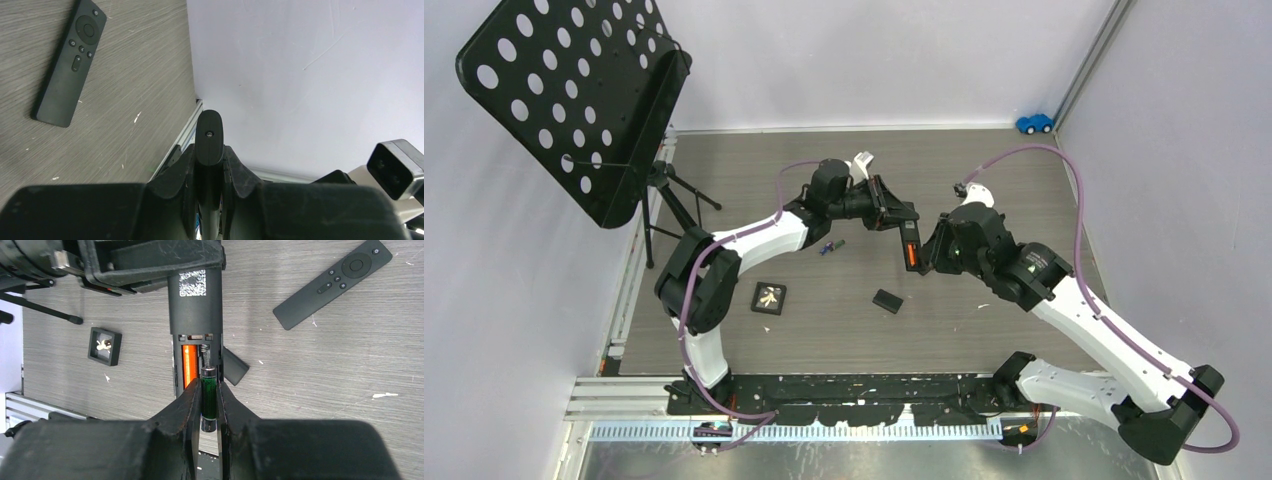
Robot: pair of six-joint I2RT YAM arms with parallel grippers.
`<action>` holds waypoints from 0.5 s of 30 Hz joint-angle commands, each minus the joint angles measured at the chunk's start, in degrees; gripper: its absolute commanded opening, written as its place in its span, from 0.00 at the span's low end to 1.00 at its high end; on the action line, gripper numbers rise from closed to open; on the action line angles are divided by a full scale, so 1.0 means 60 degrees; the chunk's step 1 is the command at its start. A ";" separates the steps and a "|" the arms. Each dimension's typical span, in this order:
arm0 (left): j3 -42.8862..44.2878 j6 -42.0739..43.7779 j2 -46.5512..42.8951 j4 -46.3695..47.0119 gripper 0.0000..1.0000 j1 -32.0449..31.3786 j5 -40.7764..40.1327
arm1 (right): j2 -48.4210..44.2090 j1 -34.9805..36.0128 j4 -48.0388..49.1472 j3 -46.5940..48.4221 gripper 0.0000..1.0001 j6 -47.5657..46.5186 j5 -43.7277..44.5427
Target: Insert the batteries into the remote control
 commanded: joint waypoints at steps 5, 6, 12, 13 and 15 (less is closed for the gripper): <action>-0.0153 -0.0198 0.0080 0.0741 0.00 0.0039 -0.0127 | 0.0009 0.0023 0.0410 0.0315 0.14 -0.0158 -0.0160; -0.0166 -0.0256 0.0083 0.0817 0.00 0.0035 -0.0113 | 0.0089 0.0023 0.0420 0.0331 0.15 -0.0175 -0.0252; -0.0264 -0.0570 0.0120 0.1168 0.00 0.0046 0.0031 | 0.0414 0.0022 0.0499 0.0348 0.19 -0.0226 -0.0454; -0.0271 -0.0614 0.0121 0.1211 0.00 0.0047 0.0051 | 0.0455 0.0021 0.0519 0.0348 0.19 -0.0234 -0.0456; -0.0286 -0.0639 0.0114 0.1266 0.00 0.0042 0.0090 | 0.0544 0.0020 0.0522 0.0361 0.21 -0.0261 -0.0453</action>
